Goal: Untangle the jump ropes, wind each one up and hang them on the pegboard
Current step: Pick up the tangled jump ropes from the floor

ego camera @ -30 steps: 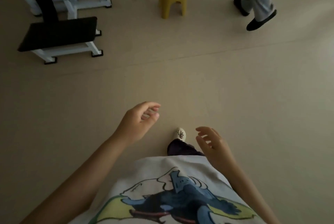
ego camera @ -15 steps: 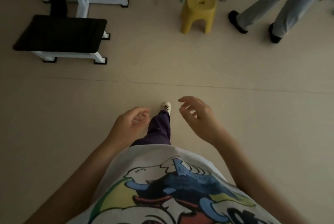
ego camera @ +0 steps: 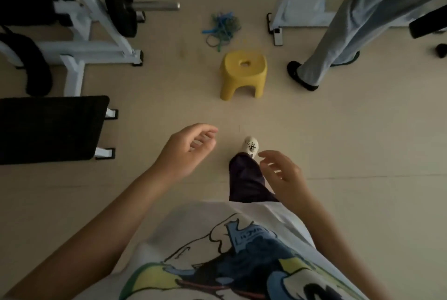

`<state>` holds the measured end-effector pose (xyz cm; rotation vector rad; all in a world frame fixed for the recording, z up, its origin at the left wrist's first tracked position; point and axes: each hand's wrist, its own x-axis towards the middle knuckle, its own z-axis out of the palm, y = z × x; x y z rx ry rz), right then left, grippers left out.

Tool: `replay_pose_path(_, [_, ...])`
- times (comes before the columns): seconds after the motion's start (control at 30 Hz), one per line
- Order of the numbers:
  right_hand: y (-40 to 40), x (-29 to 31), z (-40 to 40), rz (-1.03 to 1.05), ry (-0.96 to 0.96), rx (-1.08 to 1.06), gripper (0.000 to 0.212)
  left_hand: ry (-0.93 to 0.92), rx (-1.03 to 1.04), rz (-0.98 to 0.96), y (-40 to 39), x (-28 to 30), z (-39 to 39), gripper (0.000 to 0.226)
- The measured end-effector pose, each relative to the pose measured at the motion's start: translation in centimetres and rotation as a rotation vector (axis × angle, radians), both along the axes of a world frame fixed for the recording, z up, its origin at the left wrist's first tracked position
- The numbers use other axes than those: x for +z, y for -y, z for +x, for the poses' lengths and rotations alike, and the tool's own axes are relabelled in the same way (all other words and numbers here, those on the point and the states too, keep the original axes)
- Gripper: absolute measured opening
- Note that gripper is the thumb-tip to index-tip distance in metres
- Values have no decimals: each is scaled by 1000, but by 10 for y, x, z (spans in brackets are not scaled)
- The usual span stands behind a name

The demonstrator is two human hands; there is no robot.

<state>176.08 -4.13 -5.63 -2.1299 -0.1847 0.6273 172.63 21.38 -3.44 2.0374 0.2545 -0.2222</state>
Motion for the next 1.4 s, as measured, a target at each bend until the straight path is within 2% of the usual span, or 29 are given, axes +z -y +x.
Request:
replay_pose_path(0.13, [5, -13, 143, 29, 9, -55, 19, 52, 36, 23, -1, 3, 149, 25])
replay_pose_path(0.27, [-5, 4, 280, 35, 14, -24, 18, 19, 109, -5, -2, 21, 266, 21])
replay_pose_path(0.43, [-48, 23, 426, 24, 97, 143, 20, -66, 206, 13, -27, 13, 358, 21])
replay_pose_path(0.63, [-131, 14, 573, 9, 82, 292, 23, -156, 367, -79, -82, -18, 461, 20])
replay_pose_path(0.73, [-171, 7, 634, -8, 68, 310, 23, -159, 363, -99, -116, -32, 518, 24])
replay_pose_path(0.9, [-239, 10, 738, -71, -37, 239, 21, -180, 329, -148, -195, -32, 645, 17])
replay_pose_path(1.03, [-270, 12, 810, -88, -82, 200, 23, -109, 190, -126, -242, -21, 755, 19])
replay_pose_path(1.23, [-282, 10, 925, -49, -82, 100, 22, -40, 118, -64, -267, -7, 904, 20])
replay_pose_path(1.4, [-274, -17, 1033, -46, -95, 117, 21, -13, 136, -17, -264, -19, 1011, 21])
